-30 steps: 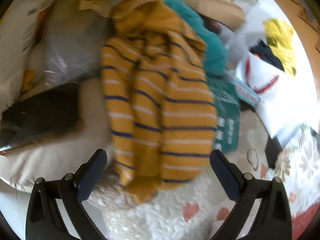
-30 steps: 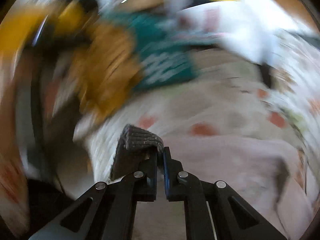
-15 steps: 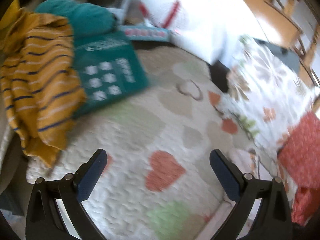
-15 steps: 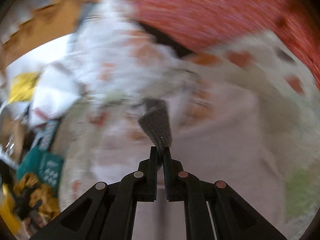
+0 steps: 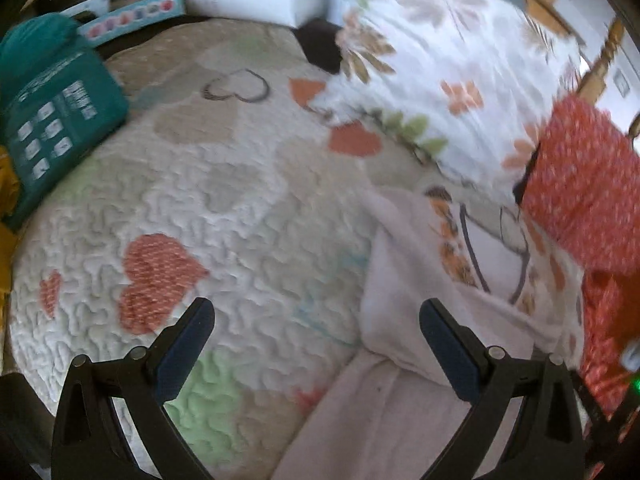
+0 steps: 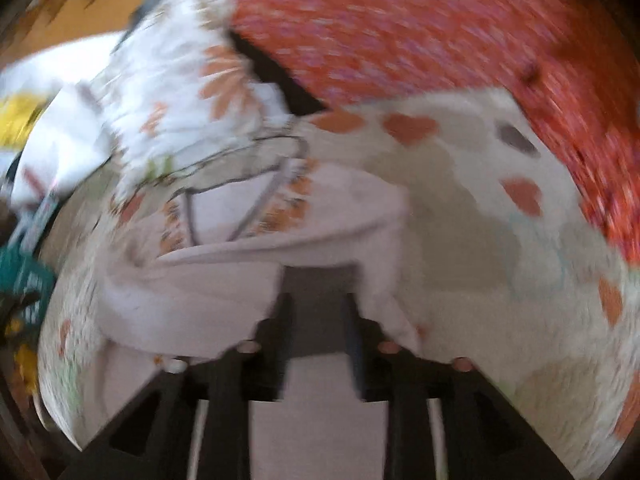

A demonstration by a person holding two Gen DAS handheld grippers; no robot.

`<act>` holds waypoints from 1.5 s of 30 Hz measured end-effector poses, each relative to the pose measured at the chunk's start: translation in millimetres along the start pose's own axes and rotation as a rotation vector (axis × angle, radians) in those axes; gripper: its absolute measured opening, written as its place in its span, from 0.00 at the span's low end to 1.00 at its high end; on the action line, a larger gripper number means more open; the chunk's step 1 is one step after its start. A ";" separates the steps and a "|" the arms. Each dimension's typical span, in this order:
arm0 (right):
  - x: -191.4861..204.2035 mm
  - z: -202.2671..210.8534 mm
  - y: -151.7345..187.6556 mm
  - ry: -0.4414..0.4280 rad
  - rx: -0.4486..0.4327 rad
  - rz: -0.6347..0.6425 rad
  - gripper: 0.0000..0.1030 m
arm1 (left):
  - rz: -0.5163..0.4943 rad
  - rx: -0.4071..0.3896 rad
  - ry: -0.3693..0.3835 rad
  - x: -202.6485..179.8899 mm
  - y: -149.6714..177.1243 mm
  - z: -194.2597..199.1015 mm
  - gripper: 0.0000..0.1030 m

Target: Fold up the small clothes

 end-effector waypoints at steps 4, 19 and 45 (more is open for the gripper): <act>78.1 -23.0 -8.6 -0.167 0.056 0.124 0.35 | 0.057 -0.041 -0.054 15.4 -11.3 3.3 0.99; 269.6 -175.6 3.0 -0.203 0.236 0.400 0.11 | 0.123 -0.050 -0.084 51.9 -29.4 7.7 0.99; -17.4 -43.4 8.8 0.101 0.145 -0.077 0.54 | 0.071 -0.039 -0.056 24.4 -23.5 5.3 0.99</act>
Point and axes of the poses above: each gripper's, at about its wrist camera, not at the fingertips, and z roughly against the way its jaws point, x to its left, y to its underside, the point moved 5 cm from there along -z, roughly the way its jaws point, and after that the axes turned 12 degrees about -x, right-handed, at the moved point
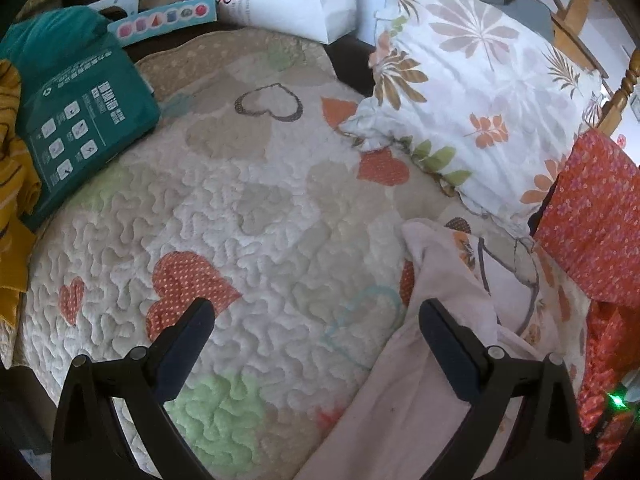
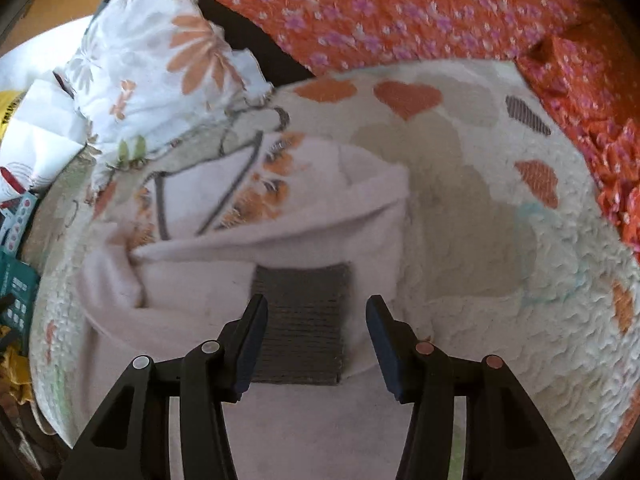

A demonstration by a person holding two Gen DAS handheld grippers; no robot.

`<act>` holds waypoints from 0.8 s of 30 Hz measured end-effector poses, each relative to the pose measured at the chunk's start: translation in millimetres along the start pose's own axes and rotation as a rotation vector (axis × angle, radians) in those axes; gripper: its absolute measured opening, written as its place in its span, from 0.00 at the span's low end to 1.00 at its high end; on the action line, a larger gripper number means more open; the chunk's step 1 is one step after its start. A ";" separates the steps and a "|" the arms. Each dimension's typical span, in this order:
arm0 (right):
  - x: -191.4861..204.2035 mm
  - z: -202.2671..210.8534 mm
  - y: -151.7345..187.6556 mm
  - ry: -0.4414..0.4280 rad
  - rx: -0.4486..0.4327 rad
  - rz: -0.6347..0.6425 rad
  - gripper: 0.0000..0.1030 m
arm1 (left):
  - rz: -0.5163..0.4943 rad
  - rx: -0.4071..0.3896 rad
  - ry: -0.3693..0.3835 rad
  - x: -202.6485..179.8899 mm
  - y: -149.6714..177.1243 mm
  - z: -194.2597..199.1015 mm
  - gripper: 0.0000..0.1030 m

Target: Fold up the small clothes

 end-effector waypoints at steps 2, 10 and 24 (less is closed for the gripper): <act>4.9 -11.2 7.9 0.008 0.026 0.031 0.51 | 0.005 0.006 0.000 -2.3 -1.0 -4.2 0.99; -12.7 22.9 -9.6 0.148 -0.083 0.105 0.03 | 0.019 0.027 -0.035 -9.7 -5.9 -30.1 0.99; -60.8 39.0 8.9 0.175 -0.073 -0.032 0.49 | -0.090 0.177 0.047 -37.4 32.4 -50.3 0.99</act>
Point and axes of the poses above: each gripper's, at about its wrist camera, not at the fingertips, and z roughly against the way its jaws point, x to its left, y to its underside, the point moved 5 cm from there along -z, roughly the way its jaws point, and after that the axes turned 12 degrees about -x, right-handed, at the moved point
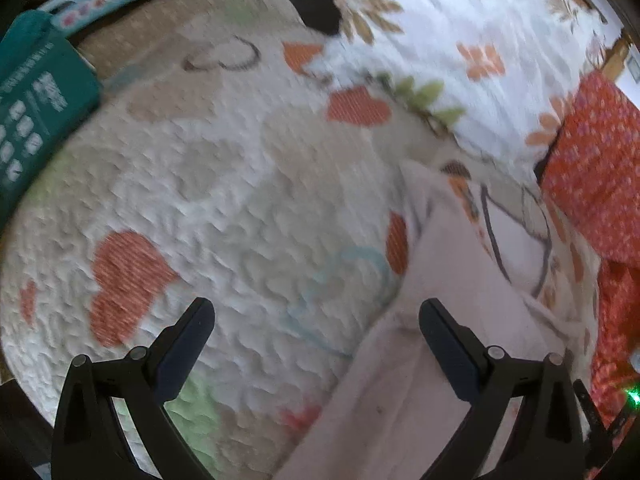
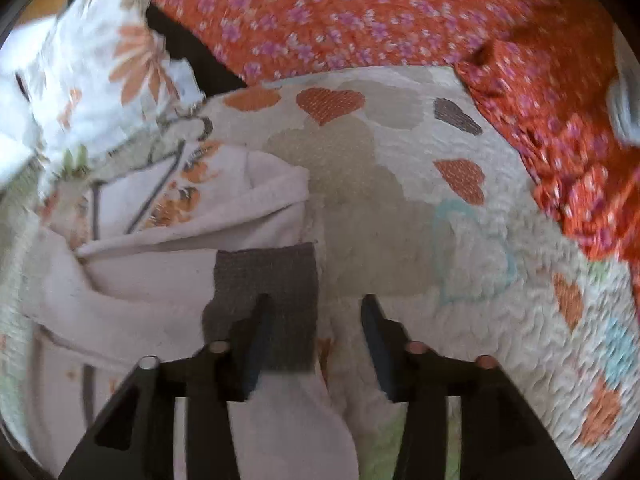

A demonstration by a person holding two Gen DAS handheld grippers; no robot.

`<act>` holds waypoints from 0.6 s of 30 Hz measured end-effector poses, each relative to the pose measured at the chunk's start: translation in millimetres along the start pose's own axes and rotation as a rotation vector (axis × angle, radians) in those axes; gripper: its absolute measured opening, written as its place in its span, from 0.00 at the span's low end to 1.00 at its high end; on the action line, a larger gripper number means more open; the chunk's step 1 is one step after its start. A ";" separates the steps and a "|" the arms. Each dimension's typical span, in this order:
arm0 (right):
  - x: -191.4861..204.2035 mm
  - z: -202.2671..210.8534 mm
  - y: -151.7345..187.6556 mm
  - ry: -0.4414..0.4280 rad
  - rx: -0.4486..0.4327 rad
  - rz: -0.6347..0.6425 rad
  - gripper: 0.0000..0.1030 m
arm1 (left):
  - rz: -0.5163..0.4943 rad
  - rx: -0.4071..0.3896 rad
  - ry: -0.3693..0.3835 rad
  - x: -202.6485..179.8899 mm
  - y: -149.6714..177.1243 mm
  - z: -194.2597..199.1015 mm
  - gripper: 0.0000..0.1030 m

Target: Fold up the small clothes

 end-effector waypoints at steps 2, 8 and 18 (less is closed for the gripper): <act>-8.3 11.8 11.1 0.000 0.003 -0.013 0.49 | -0.013 0.027 0.028 -6.9 7.9 -5.5 0.99; -37.0 31.7 54.3 -0.015 0.045 -0.075 0.50 | -0.188 -0.034 0.012 -41.7 27.4 1.0 0.99; -32.7 41.9 60.0 -0.120 0.032 -0.153 0.52 | -0.559 -0.122 -0.125 -102.5 82.3 -9.8 0.99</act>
Point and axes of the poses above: each gripper's, at about its wrist camera, not at the fingertips, and z roughly against the way its jaws point, x to its left, y to its underside, the point moved 5 cm from there along -z, roughly the way its jaws point, and after that the axes turned 12 degrees about -x, right-handed, at the moved point
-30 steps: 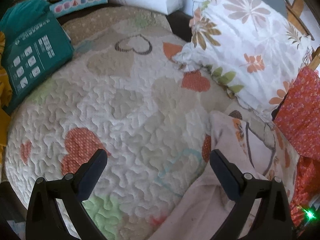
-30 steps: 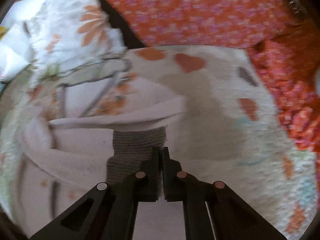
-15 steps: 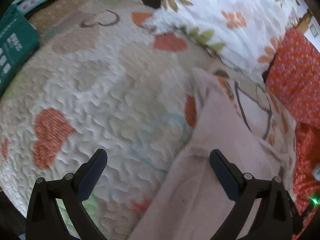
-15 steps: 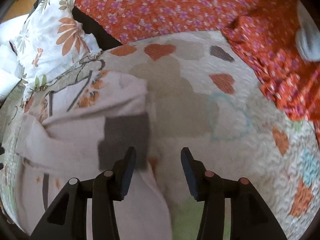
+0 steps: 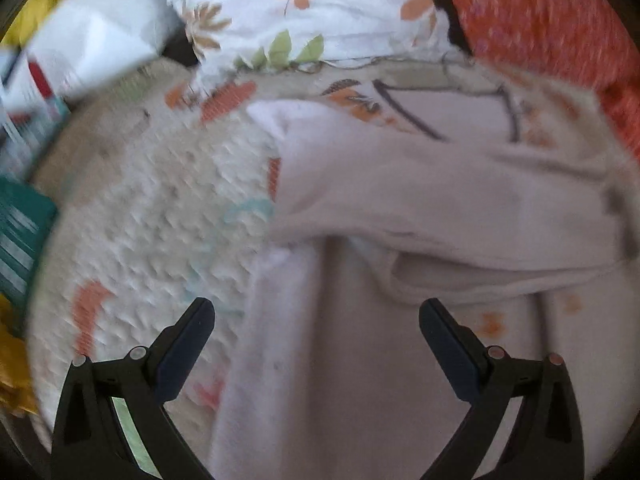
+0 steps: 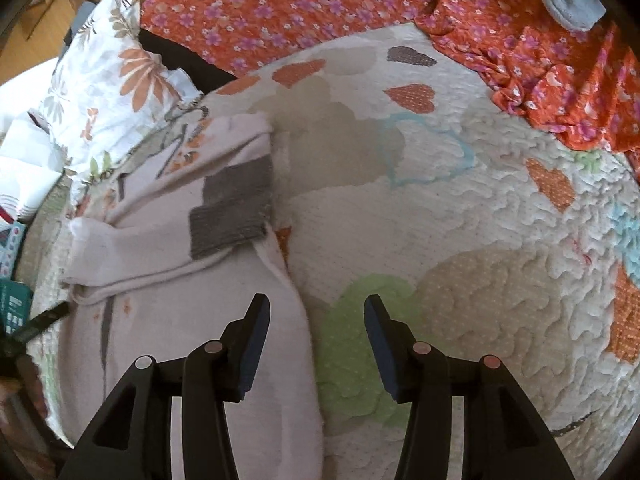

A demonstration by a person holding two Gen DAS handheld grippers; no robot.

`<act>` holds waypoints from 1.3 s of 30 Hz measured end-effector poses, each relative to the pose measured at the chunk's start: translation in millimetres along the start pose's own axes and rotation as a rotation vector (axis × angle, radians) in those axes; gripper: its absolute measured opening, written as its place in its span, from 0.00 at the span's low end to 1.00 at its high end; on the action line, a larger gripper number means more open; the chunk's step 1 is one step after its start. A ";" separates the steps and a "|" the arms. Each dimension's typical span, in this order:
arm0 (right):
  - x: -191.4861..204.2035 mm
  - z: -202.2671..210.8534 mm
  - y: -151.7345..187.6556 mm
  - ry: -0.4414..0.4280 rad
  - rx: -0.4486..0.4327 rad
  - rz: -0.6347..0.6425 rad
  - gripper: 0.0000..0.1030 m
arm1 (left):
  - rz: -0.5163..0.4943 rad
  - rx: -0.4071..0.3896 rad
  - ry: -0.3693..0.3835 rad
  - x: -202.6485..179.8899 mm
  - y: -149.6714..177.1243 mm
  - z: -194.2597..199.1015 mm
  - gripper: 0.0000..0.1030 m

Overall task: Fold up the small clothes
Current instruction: 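Press and tuck the folded sleepsuit edge with the left gripper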

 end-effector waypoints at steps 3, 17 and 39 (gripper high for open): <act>8.6 0.2 -1.6 -0.041 0.003 -0.005 0.52 | -0.016 -0.008 -0.109 2.8 -0.3 -12.7 0.99; 23.3 -6.6 4.4 -0.126 0.062 -0.032 0.56 | 0.086 -0.001 -0.202 23.1 -4.8 -24.7 0.99; -8.7 -0.6 17.7 -0.051 0.057 -0.066 0.60 | 0.462 0.100 0.191 122.3 78.2 13.7 0.87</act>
Point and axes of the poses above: each gripper's, at about its wrist camera, not at the fingertips, and z roughly against the way its jaws point, x to its left, y to its underside, the point moved 5 cm from there along -z, roughly the way its jaws point, and after that the axes turned 12 degrees about -x, right-handed, at the moved point
